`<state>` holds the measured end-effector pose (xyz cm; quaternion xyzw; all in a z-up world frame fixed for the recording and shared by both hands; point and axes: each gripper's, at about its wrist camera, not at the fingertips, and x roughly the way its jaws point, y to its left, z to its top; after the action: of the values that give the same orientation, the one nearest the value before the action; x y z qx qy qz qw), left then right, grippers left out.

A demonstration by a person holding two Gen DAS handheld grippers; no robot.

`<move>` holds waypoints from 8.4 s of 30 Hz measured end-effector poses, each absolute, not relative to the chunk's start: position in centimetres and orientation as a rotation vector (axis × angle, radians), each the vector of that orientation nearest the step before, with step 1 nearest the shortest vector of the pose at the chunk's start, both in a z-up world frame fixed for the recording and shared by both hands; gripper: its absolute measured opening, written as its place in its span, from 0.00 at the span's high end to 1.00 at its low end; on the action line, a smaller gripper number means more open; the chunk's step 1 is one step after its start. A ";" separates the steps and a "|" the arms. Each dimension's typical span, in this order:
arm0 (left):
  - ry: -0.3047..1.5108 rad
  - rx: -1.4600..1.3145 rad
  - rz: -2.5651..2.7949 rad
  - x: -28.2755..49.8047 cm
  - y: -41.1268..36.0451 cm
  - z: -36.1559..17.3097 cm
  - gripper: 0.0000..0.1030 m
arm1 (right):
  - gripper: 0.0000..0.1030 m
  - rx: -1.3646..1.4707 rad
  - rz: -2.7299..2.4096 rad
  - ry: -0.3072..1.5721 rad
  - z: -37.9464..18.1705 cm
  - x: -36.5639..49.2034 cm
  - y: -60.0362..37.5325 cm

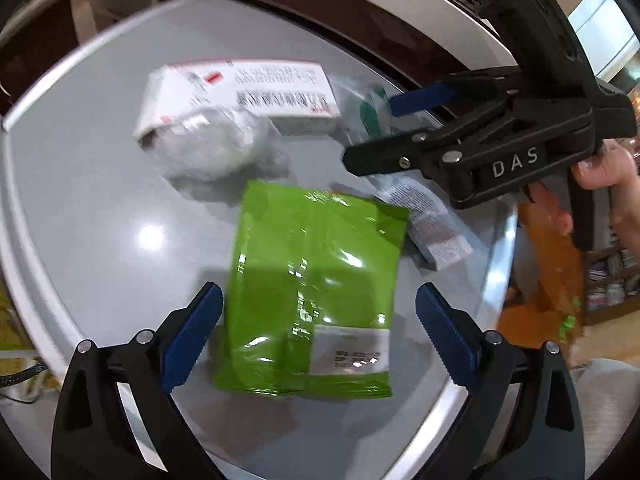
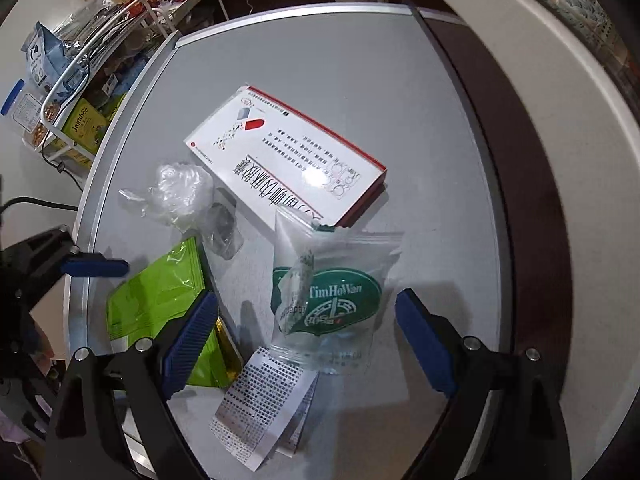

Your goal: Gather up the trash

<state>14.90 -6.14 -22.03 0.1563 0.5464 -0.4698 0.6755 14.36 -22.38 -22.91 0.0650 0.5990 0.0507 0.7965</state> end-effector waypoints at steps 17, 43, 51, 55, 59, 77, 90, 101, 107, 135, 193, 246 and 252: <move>1.187 0.443 -1.051 13.4 -8.8 -22.8 0.05 | 0.16 0.173 0.122 1.307 -24.1 14.8 -22.7; 1.135 0.396 -0.934 11.3 -8.4 -21.3 0.24 | 0.63 0.145 0.165 1.265 -22.4 13.9 -22.4; 1.089 0.273 -0.872 11.4 -6.2 -19.7 0.24 | 0.63 0.170 0.159 1.180 -19.0 12.8 -23.2; 1.043 0.220 -0.829 11.4 -5.6 -17.8 0.24 | 0.63 0.168 0.167 1.128 -16.8 11.7 -23.4; 0.984 0.182 -0.753 11.1 -4.1 -14.9 0.24 | 0.63 0.173 0.177 1.076 -14.6 10.5 -23.5; 0.813 0.061 -0.527 4.9 -1.1 -7.7 0.24 | 0.63 0.136 0.240 0.910 -7.7 3.2 -22.9; 0.765 0.021 -0.492 -1.0 0.5 -5.5 0.24 | 0.63 0.122 0.310 0.853 -5.1 -2.4 -21.7; 0.788 0.041 -0.496 -7.2 0.7 -6.2 0.24 | 0.63 0.092 0.392 0.922 -6.8 -8.4 -21.3; 0.880 0.072 -0.524 -10.1 0.0 -9.1 0.24 | 0.63 0.101 0.396 1.050 -10.9 -11.2 -21.8; 1.301 0.163 -0.527 -10.6 -4.1 -26.5 0.23 | 0.63 0.187 0.284 1.459 -30.2 -13.4 -21.7; 1.038 0.051 -0.512 -4.7 2.1 -15.8 0.17 | 0.26 0.173 0.012 1.178 -22.5 4.1 -18.0; 1.043 0.333 -0.744 8.7 -6.9 -19.2 0.51 | 0.60 0.237 0.025 1.173 -21.6 4.8 -22.0; 1.009 0.247 -0.659 8.2 -5.0 -17.2 0.51 | 0.60 0.225 0.068 1.145 -20.0 4.7 -21.5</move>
<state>8.24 -5.01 -17.19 0.1156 0.4734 -0.3091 0.8167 4.75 -21.48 -19.96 0.1060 0.5403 0.0321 0.8342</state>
